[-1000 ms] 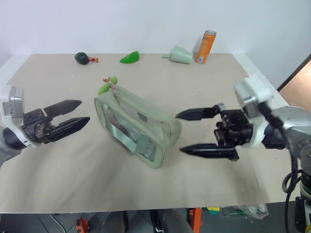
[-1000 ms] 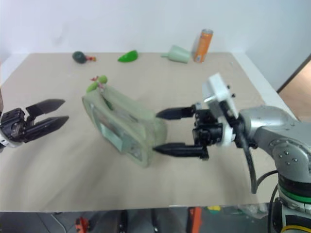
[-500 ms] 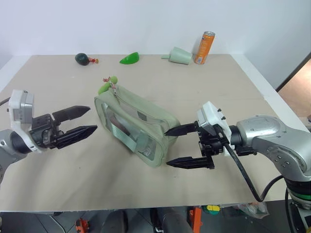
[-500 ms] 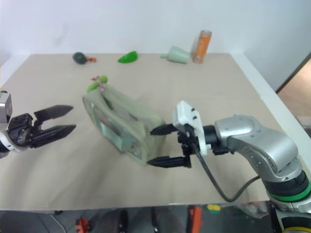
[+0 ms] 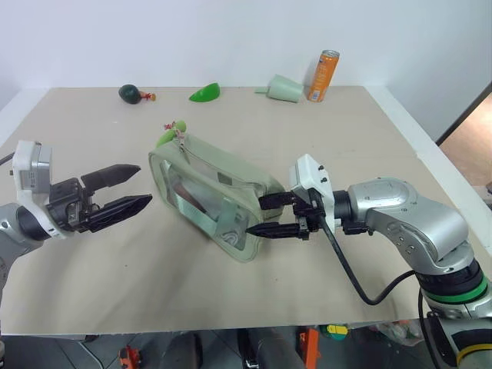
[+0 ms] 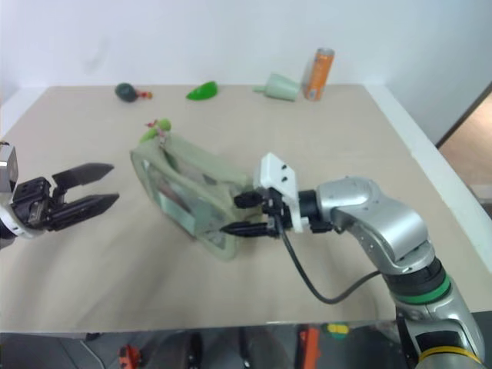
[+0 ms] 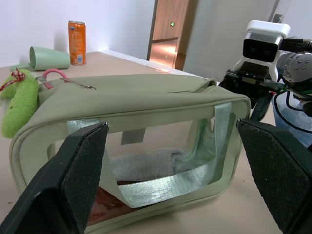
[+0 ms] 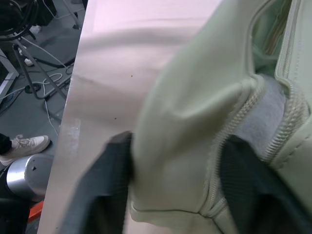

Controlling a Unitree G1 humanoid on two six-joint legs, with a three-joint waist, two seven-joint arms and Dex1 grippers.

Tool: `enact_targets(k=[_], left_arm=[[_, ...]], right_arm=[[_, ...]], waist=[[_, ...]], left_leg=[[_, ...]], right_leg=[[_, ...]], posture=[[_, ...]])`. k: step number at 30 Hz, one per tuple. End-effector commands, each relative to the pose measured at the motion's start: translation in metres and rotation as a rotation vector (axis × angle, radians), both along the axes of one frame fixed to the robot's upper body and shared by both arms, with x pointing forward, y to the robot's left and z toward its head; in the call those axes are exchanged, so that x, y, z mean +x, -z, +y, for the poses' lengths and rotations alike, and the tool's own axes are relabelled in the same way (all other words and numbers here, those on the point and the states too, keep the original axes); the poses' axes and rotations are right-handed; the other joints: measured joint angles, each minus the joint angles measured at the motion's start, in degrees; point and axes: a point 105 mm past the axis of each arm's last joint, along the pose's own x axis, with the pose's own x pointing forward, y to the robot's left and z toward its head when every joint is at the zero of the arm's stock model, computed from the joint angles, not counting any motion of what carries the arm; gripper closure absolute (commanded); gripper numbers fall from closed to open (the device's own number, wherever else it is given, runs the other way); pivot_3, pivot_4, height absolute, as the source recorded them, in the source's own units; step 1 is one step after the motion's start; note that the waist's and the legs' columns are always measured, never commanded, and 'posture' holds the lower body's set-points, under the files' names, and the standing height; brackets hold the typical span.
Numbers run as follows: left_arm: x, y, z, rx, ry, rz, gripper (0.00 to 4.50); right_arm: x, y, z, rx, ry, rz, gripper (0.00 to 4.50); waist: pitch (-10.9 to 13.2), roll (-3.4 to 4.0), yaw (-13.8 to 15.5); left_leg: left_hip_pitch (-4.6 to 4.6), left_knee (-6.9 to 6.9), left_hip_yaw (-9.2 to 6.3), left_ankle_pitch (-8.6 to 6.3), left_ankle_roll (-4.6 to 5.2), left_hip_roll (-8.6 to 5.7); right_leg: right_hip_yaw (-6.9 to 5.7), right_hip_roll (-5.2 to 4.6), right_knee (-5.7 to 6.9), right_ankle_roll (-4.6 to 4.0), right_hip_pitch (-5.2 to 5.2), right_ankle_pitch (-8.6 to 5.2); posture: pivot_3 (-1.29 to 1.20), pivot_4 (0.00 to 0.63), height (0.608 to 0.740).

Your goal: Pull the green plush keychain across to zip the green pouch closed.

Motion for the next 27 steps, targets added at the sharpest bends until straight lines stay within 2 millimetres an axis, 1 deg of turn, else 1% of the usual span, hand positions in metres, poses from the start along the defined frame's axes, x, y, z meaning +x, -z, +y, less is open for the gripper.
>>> enact_targets(k=[1, 3, 4, 9, 10, 12, 14, 16, 19, 23, 25, 27], left_arm=[[-0.002, -0.005, -0.001, 0.003, 0.007, -0.038, 0.10], [-0.003, -0.006, 0.000, 0.001, 0.007, -0.041, 0.10], [-0.002, -0.006, -0.001, 0.000, 0.007, -0.043, 0.10], [-0.001, -0.007, -0.001, -0.005, 0.008, -0.050, 0.10], [-0.001, -0.006, -0.002, -0.005, 0.008, -0.050, 0.10], [0.000, -0.006, -0.002, -0.007, 0.008, -0.049, 0.10], [0.001, -0.005, -0.002, -0.010, 0.009, -0.047, 0.10], [0.002, -0.006, -0.001, -0.019, 0.009, -0.048, 0.10], [0.004, -0.007, -0.001, -0.033, 0.007, -0.051, 0.10], [0.006, -0.007, -0.001, -0.043, 0.006, -0.051, 0.10], [0.006, -0.008, 0.000, -0.049, 0.002, -0.052, 0.10], [0.006, -0.008, 0.001, -0.051, -0.002, -0.053, 0.10]], right_arm=[[0.000, -0.010, 0.001, 0.018, -0.006, -0.059, 3.62], [0.000, -0.010, 0.000, 0.019, -0.008, -0.060, 4.28], [0.000, -0.009, 0.000, 0.019, -0.009, -0.060, 4.48], [-0.002, -0.009, -0.005, 0.001, -0.023, -0.085, 4.48], [-0.001, -0.010, -0.007, -0.018, -0.029, -0.113, 4.48], [0.007, -0.019, -0.015, -0.050, -0.029, -0.188, 4.48], [0.015, -0.036, -0.026, -0.054, -0.026, -0.238, 4.48], [0.015, -0.051, -0.037, -0.068, -0.074, -0.283, 4.48], [0.018, -0.061, -0.054, -0.133, -0.135, -0.315, 4.48], [0.020, -0.061, -0.068, -0.216, -0.222, -0.330, 4.48], [0.032, -0.055, -0.073, -0.266, -0.213, -0.336, 4.48], [0.047, -0.046, -0.071, -0.318, -0.182, -0.368, 4.48]], waist=[[0.00, 0.00, 0.00], [0.00, 0.00, -0.01], [0.00, 0.00, -0.01], [0.00, 0.00, -0.01], [0.00, 0.00, 0.01], [0.00, 0.00, 0.03], [0.02, 0.02, -0.01], [0.03, 0.03, 0.01], [0.03, 0.02, 0.05], [0.02, 0.02, 0.00], [0.03, 0.03, -0.07], [0.03, 0.03, -0.10]], left_leg=[[0.00, 0.00, 0.00, 0.00, 0.00, 0.00], [0.03, 0.01, 0.00, 0.00, 0.00, 0.00], [0.04, 0.01, 0.01, 0.00, 0.00, 0.00], [0.05, 0.01, 0.00, 0.00, 0.00, 0.01], [0.05, 0.01, 0.00, 0.00, 0.00, 0.00], [0.03, 0.00, 0.00, 0.00, 0.00, -0.02], [0.03, 0.02, 0.03, 0.00, 0.00, -0.04], [0.03, 0.04, 0.06, 0.00, 0.00, -0.05], [0.02, 0.04, 0.05, -0.01, 0.02, -0.05], [0.02, -0.01, 0.05, -0.04, 0.07, -0.05], [0.03, 0.00, 0.03, -0.07, 0.12, -0.01], [0.08, 0.00, 0.03, -0.07, 0.12, -0.01]], right_leg=[[-0.01, 0.00, 0.01, 0.00, 0.00, 0.00], [0.00, 0.01, 0.05, 0.00, 0.00, 0.00], [0.01, 0.02, 0.07, 0.00, 0.00, 0.00], [0.00, 0.03, 0.11, -0.02, 0.00, -0.01], [0.01, 0.03, 0.11, -0.03, -0.01, -0.02], [0.00, 0.00, 0.11, -0.04, -0.01, -0.03], [0.04, -0.04, 0.11, -0.04, -0.01, -0.03], [0.08, -0.04, 0.11, -0.03, -0.02, -0.01], [0.00, -0.02, 0.10, -0.09, -0.02, -0.04], [-0.06, -0.01, 0.10, -0.20, -0.02, -0.11], [-0.04, 0.04, 0.11, -0.22, -0.02, -0.13], [-0.01, 0.05, 0.18, -0.23, -0.02, -0.13]], posture=[[0.00, 0.150, 0.740], [0.00, 0.150, 0.740], [0.00, 0.150, 0.740], [0.00, 0.150, 0.740], [0.00, 0.150, 0.740], [0.00, 0.150, 0.740], [0.00, 0.150, 0.740], [0.00, 0.150, 0.740], [0.00, 0.150, 0.740], [0.00, 0.150, 0.740], [0.00, 0.150, 0.740], [0.00, 0.150, 0.740]])
